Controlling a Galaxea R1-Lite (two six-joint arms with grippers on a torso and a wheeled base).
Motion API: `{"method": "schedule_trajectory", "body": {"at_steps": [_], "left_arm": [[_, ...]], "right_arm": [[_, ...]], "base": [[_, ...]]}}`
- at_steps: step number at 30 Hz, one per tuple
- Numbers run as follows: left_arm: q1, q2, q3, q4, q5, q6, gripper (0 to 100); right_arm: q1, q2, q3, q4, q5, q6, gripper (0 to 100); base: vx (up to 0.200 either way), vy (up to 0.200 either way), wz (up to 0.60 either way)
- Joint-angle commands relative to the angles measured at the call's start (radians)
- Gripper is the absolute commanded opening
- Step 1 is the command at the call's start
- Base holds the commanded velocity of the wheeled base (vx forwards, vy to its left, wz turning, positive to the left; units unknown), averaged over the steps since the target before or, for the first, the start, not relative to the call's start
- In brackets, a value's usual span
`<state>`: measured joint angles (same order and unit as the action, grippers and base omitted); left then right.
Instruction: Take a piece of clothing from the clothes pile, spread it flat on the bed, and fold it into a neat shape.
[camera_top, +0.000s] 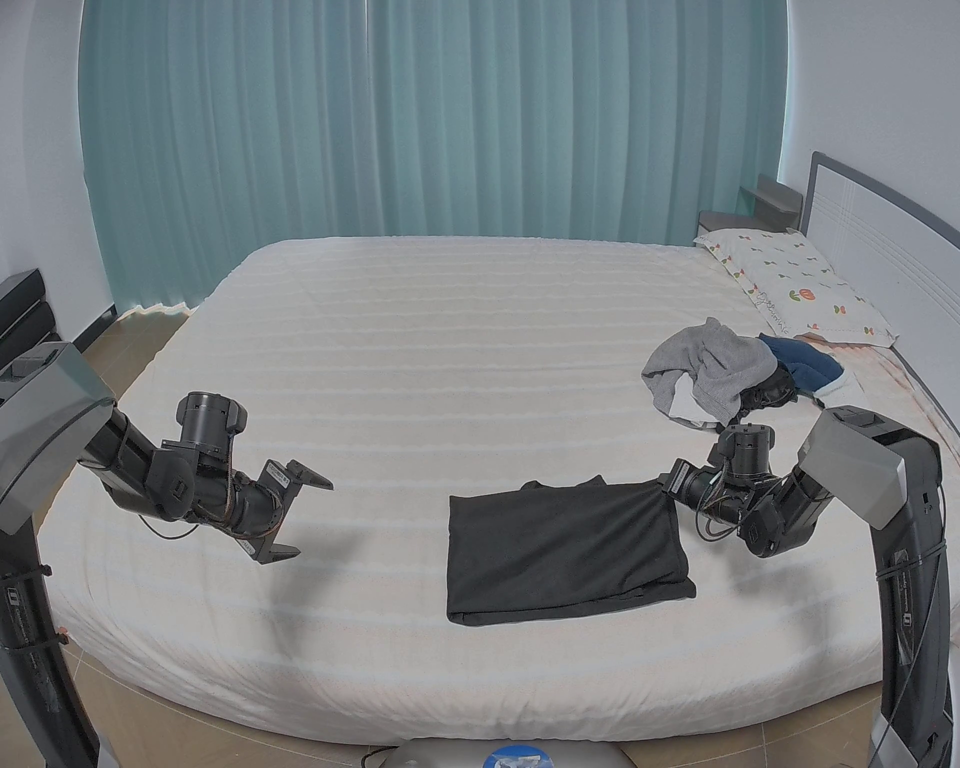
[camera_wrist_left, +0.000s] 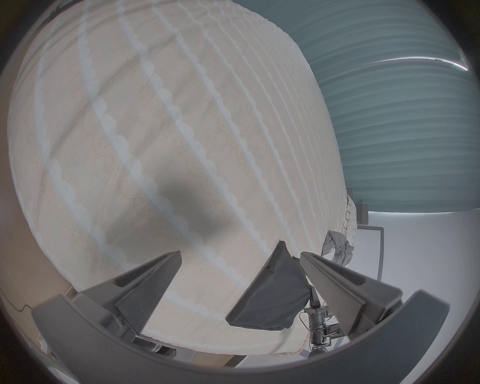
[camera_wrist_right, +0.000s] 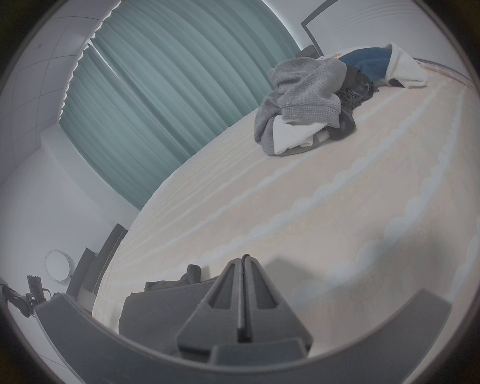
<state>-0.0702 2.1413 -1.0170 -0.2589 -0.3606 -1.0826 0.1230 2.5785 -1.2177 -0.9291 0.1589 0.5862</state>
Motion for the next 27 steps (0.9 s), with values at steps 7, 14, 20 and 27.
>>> {"method": "schedule_trajectory", "body": {"at_steps": [7, 14, 20, 27], "left_arm": [[0.0, 0.002, 0.0, 0.0, 0.0, 0.0, 100], [0.0, 0.002, 0.0, 0.0, 0.0, 0.0, 100], [0.0, 0.002, 0.0, 0.001, 0.0, 0.003, 100], [0.0, 0.002, 0.002, 0.001, 0.0, 0.01, 100]], "right_arm": [[-0.013, 0.035, 0.003, -0.002, 0.001, 0.0, 100], [-0.036, -0.17, 0.147, -0.019, 0.042, 0.092, 100], [-0.037, -0.322, 0.46, -0.082, 0.171, 0.109, 100], [-0.036, -0.331, 0.727, -0.31, 0.266, 0.095, 100]], "base": [[0.0, 0.0, 0.0], [0.0, 0.0, 0.0], [0.0, 0.0, 0.0], [0.0, 0.0, 0.0]]}}
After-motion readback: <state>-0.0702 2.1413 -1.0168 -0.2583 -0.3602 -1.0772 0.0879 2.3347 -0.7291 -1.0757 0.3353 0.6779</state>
